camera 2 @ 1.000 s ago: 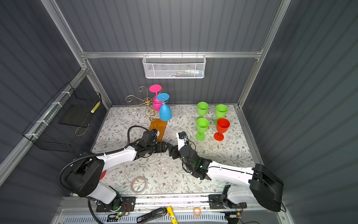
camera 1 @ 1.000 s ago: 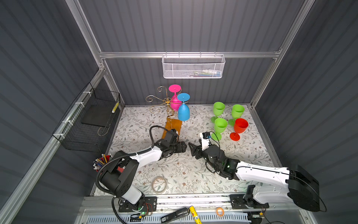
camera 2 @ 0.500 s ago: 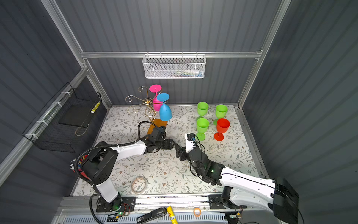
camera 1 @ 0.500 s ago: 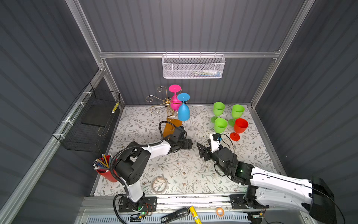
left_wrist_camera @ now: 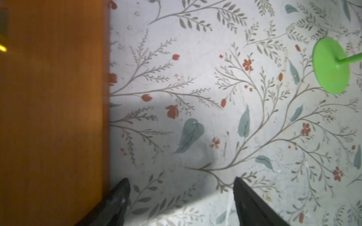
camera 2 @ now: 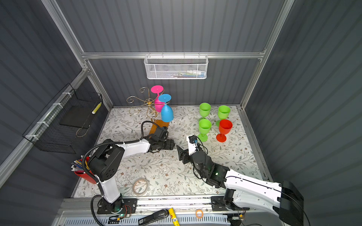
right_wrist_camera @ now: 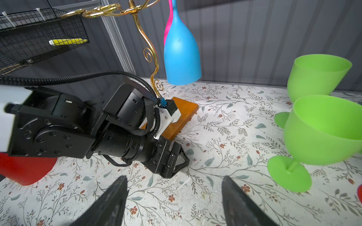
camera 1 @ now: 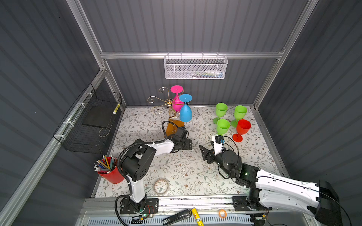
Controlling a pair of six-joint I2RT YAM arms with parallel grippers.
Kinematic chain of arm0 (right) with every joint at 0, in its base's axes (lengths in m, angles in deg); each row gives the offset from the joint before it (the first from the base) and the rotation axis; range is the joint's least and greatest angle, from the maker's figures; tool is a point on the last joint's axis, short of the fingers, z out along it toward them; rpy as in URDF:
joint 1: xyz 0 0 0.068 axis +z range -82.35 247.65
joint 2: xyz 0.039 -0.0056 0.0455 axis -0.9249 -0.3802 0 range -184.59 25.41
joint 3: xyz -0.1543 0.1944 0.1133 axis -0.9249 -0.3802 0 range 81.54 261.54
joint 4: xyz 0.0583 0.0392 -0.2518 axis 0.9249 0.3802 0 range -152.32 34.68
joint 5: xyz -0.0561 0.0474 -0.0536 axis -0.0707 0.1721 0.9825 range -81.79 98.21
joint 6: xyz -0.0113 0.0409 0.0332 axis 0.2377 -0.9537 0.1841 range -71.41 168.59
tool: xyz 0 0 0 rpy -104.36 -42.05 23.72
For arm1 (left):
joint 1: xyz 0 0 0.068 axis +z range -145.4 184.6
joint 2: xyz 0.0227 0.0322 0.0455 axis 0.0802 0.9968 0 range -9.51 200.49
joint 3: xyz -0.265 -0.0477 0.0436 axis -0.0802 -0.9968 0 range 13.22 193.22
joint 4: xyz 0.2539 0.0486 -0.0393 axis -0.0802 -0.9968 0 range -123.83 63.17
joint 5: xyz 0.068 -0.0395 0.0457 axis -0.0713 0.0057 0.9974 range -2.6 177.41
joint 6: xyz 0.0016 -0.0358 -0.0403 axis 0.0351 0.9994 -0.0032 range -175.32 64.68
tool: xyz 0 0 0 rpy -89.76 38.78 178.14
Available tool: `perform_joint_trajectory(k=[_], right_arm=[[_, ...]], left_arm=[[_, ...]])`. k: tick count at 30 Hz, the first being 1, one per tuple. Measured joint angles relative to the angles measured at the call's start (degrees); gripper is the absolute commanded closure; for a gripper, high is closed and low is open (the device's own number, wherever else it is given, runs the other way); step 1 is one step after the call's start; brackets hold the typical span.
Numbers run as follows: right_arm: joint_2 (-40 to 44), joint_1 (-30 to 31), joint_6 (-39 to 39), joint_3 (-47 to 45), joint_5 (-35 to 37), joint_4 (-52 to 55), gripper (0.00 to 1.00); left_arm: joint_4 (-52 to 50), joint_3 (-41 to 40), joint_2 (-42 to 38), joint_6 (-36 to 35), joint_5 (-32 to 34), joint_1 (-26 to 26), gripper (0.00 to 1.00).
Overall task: Take the wine glass off the wine glass rack
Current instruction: Rotate the wine glass rack at the top-center of the table.
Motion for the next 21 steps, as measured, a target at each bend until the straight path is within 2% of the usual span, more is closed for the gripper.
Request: perform_joint_trajectory(k=[7, 15, 21], right_arm=[[-2.1, 0.1, 0.3, 2.4, -0.9, 0.5, 0.22], [-5.7, -0.6, -0.6, 9.3, -4.9, 3.0, 0.21], [-14.2, -6.6, -6.1, 23.8, -13.8, 9.6, 0.22]], left_arm=[[-0.5, 0.0, 0.0, -0.7, 0.2, 3.7, 0.17], [-0.8, -2.9, -2.4, -1.1, 1.0, 7.6, 0.16], [-0.2, -7.2, -5.8, -1.1, 1.2, 9.8, 0.16]])
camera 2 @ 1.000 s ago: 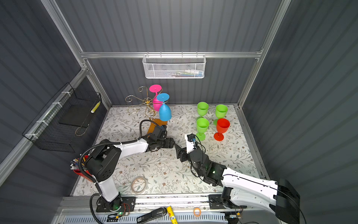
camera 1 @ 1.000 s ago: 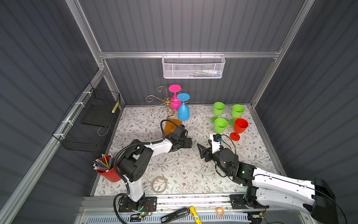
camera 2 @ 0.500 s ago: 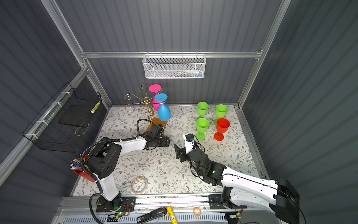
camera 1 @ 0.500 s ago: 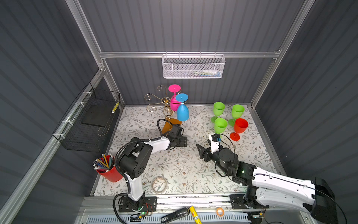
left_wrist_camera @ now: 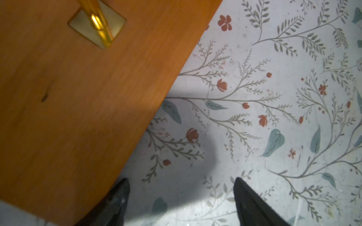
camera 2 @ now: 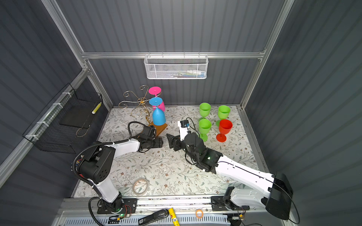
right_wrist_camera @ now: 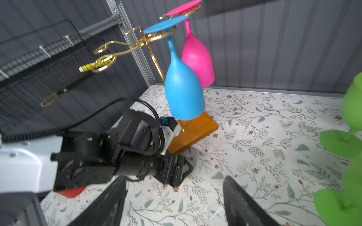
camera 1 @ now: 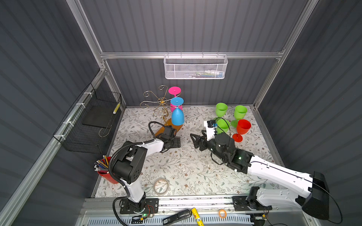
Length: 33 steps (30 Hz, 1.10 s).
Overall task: Take the wine glass off the wine glass rack
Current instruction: Rotate the wine glass rack at the top-center of the table.
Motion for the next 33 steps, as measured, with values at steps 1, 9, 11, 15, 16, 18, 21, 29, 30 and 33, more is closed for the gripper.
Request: perform_joint_trajectory(k=[1, 9, 11, 15, 16, 18, 21, 29, 30, 33], right_arm=[[-1.1, -0.8, -0.9, 2.0, -1.4, 0.9, 0.22], [-9.5, -6.7, -9.7, 16.4, -12.3, 6.3, 0.24], [-12.0, -8.0, -12.3, 20.0, -14.3, 7.2, 0.25], [-16.3, -10.4, -18.7, 25.1, -18.1, 7.3, 0.29], [-17.2, -11.0, -20.2, 26.1, -18.8, 7.3, 0.3], [-19.3, -12.2, -23.5, 28.3, -20.6, 7.3, 0.32], [-22.4, -13.6, -27.5, 31.6, -22.7, 7.0, 0.34], [-28.8, -16.0, -33.4, 38.6, -27.3, 6.4, 0.42], [-29.4, -16.2, -33.9, 39.1, -27.7, 6.3, 0.43], [-30.6, -16.5, -35.1, 39.6, -28.5, 6.2, 0.46]], left_arm=[[0.2, -0.6, -0.4, 0.0, 0.0, 0.3, 0.16], [0.8, -5.9, -5.0, 0.3, 0.0, 3.4, 0.15], [0.9, -7.2, -6.3, 0.5, 0.0, 3.9, 0.15], [0.7, -10.6, -9.9, 0.8, 0.0, 4.3, 0.15], [0.7, -11.6, -11.3, 1.0, 0.0, 4.3, 0.15], [0.7, -13.6, -14.6, 1.1, 0.0, 4.3, 0.15], [0.7, -16.2, -20.0, 1.5, 0.0, 4.3, 0.15], [-3.9, -18.1, -34.4, 1.1, 4.4, -2.2, 0.15], [-4.9, -17.8, -35.6, 0.9, 5.4, -3.7, 0.15], [-7.7, -16.9, -38.0, 0.3, 7.7, -7.4, 0.15]])
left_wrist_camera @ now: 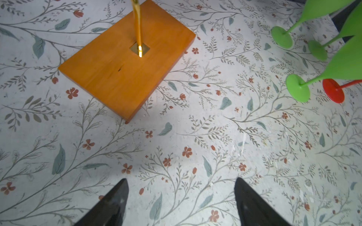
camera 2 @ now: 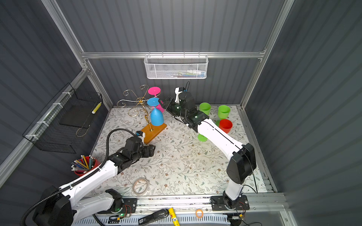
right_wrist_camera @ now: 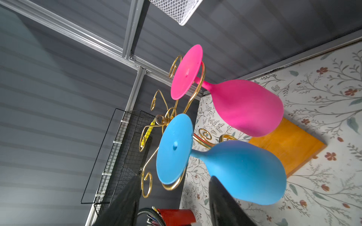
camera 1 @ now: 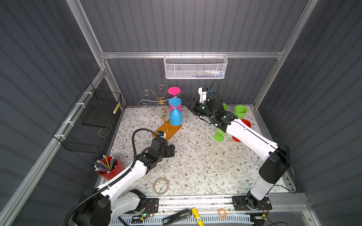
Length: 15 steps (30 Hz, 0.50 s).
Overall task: Take the wine glass off the wine glass rack
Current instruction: Rotate the wine glass rack at the top-center of the table, then pick up the wine glass from the wine glass rack.
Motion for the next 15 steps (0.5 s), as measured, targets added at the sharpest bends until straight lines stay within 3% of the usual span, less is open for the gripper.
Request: perform_joint_trajectory(k=[9, 15], right_arm=[[-1.3, -0.6, -1.6, 1.5, -0.8, 0.3, 0.53], [-2.7, -0.9, -2.3, 3.4, -1.5, -0.1, 0.59]], left_arm=[[-6.9, 3.7, -7.7, -3.3, 6.0, -6.5, 0.15], [-10.5, 9.7, -8.5, -5.1, 7.8, -9.2, 0.15]])
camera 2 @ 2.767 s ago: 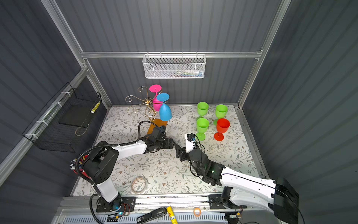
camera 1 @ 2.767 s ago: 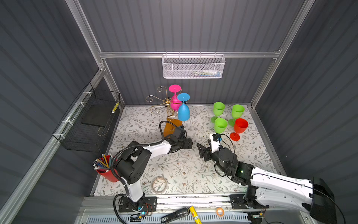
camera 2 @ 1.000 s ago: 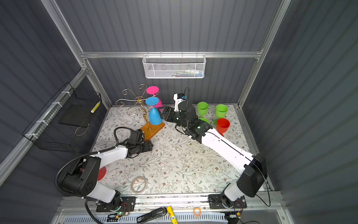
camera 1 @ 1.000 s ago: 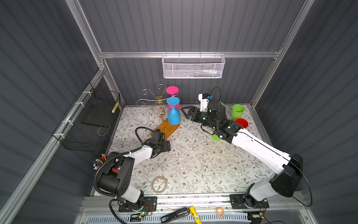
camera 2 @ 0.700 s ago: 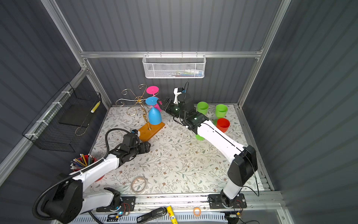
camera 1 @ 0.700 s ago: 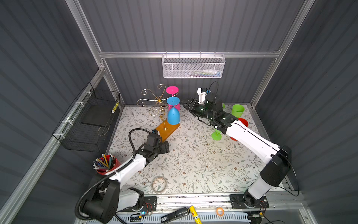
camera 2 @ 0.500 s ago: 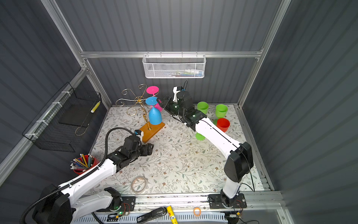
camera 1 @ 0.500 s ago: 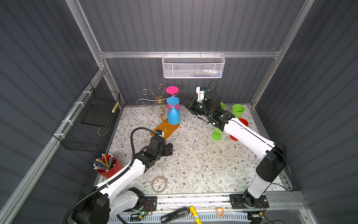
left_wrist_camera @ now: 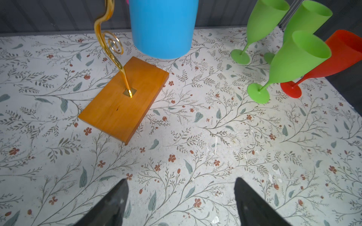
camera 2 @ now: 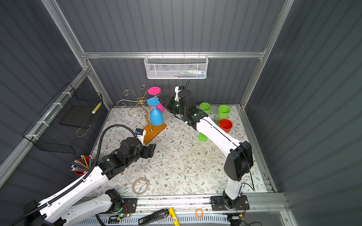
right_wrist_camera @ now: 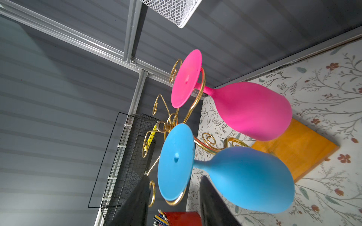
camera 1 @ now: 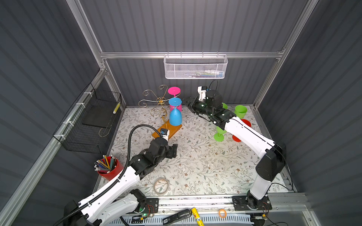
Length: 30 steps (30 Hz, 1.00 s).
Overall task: Take the wine glass off the wine glass rack
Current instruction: Pick up the wine glass from the wine glass rack.
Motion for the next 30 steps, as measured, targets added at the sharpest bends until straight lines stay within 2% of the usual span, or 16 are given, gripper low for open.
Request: perform_joint_trajectory(k=[14, 23, 30], right_arm=[[-3.8, 0.0, -0.8, 3.5, -0.3, 0.4, 0.66], [-5.8, 0.0, -1.0, 5.5, -0.5, 0.9, 0.72], [-5.9, 0.0, -1.4, 5.5, -0.8, 1.3, 0.79]], left_arm=[[-7.8, 13.2, -0.1, -8.6, 0.5, -0.5, 0.15], [-12.1, 22.1, 5.6, -14.3, 0.7, -0.5, 0.14], [-13.7, 24.3, 8.0, -17.5, 3.0, -0.1, 0.13]])
